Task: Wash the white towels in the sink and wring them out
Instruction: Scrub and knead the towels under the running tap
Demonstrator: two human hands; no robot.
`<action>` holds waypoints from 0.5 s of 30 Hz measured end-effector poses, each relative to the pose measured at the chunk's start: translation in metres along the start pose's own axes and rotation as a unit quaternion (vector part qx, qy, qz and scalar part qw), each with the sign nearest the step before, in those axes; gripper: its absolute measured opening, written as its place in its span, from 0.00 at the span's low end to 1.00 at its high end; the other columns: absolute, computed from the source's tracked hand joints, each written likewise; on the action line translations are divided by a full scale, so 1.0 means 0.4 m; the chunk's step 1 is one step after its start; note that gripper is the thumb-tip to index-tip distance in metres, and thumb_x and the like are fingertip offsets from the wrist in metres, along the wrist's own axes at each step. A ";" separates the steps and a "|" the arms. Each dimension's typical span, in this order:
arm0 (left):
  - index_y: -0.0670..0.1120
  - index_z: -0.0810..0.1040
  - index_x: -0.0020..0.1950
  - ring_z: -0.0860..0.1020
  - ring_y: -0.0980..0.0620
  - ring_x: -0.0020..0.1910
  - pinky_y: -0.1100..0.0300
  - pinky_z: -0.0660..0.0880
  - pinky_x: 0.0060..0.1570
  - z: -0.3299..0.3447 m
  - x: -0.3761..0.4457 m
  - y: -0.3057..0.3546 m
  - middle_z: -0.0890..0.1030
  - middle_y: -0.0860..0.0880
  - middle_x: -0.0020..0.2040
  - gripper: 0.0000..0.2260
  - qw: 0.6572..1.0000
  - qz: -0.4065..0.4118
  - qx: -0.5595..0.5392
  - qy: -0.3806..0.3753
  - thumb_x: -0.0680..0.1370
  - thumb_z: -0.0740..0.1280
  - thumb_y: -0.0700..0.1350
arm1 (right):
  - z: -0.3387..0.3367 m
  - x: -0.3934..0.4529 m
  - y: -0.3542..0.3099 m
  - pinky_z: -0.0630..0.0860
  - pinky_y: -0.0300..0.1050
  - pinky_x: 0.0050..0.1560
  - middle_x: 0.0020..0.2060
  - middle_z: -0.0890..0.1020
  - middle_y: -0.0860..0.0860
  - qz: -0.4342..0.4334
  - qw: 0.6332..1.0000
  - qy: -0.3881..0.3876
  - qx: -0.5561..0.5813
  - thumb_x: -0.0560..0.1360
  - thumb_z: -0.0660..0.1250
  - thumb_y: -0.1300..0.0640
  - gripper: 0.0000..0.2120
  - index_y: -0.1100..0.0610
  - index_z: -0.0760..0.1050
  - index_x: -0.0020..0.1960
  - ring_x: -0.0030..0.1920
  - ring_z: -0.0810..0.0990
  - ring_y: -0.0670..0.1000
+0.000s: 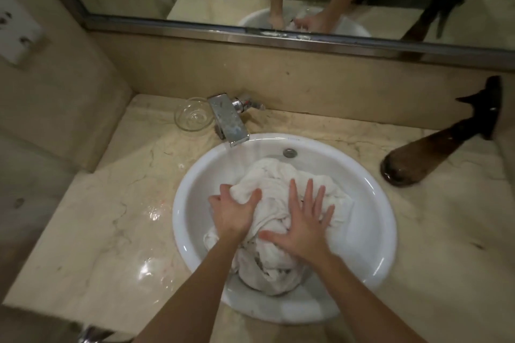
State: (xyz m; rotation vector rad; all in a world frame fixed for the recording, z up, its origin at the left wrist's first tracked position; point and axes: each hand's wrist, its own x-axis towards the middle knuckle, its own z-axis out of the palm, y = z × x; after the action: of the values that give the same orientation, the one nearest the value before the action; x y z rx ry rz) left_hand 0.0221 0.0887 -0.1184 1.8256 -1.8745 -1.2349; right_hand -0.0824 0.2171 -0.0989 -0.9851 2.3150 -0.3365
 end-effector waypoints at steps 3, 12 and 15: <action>0.54 0.69 0.53 0.76 0.40 0.53 0.47 0.73 0.61 -0.025 -0.019 -0.008 0.67 0.48 0.52 0.24 1.000 -0.020 -0.023 -0.002 0.66 0.74 0.65 | 0.035 -0.088 -0.018 0.39 0.75 0.70 0.72 0.19 0.46 0.021 0.998 -0.049 0.024 0.48 0.61 0.14 0.69 0.36 0.24 0.74 0.74 0.21 0.60; 0.57 0.75 0.49 0.82 0.49 0.46 0.47 0.81 0.51 -0.070 -0.085 -0.012 0.79 0.46 0.53 0.23 0.989 -0.023 -0.143 -0.042 0.60 0.76 0.62 | -0.051 -0.008 0.077 0.61 0.16 0.53 0.53 0.74 0.43 -0.131 0.982 0.102 0.087 0.71 0.73 0.68 0.20 0.52 0.83 0.60 0.54 0.81 0.52; 0.56 0.74 0.47 0.81 0.48 0.48 0.46 0.79 0.52 -0.091 -0.088 0.007 0.79 0.42 0.53 0.20 0.987 0.015 -0.152 -0.049 0.61 0.76 0.59 | -0.084 0.017 0.048 0.71 0.25 0.50 0.51 0.78 0.47 -0.184 0.958 0.198 0.100 0.67 0.72 0.74 0.22 0.53 0.86 0.54 0.47 0.83 0.53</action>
State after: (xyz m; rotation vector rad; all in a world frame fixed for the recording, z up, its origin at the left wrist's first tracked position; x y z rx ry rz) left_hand 0.0518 0.1060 -0.0810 1.5966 -1.6425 -1.5283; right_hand -0.1176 0.2256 -0.0836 -1.3405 2.3658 -0.9791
